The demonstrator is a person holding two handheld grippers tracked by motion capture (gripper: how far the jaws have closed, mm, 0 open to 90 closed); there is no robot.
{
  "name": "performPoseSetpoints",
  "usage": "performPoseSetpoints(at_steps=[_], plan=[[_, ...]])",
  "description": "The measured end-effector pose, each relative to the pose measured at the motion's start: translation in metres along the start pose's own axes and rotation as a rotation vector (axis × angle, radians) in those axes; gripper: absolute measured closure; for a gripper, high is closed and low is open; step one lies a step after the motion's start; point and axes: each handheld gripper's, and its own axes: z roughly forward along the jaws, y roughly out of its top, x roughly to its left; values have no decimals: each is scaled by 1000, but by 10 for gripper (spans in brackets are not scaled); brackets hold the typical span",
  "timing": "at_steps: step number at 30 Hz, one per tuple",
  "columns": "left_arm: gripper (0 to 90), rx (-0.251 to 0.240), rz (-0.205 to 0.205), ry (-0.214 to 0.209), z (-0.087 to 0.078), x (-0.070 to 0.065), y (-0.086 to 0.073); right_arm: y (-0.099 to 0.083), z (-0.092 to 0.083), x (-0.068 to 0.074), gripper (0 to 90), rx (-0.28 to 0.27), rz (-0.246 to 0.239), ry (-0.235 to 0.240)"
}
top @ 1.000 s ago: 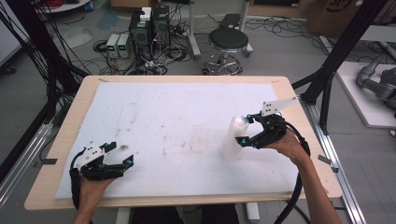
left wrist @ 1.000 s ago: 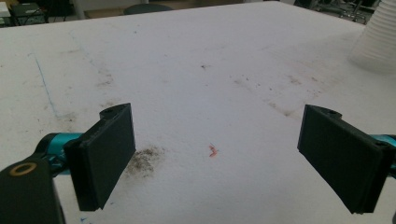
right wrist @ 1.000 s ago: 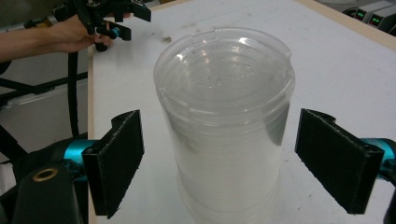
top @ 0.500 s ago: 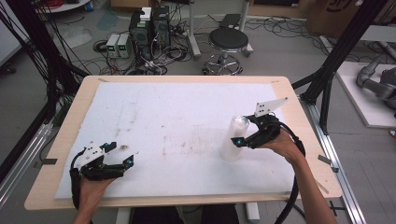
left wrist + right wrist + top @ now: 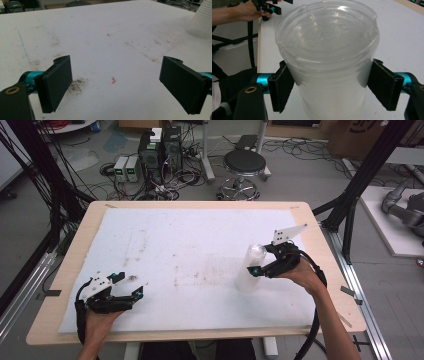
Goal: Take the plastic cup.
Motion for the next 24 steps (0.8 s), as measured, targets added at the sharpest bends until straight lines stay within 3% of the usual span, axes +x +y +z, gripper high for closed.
performPoseSetpoints(at_steps=[24], plan=[[111,3,4,1,0,0,0,0,-1,1,315,3,-13,-10]])
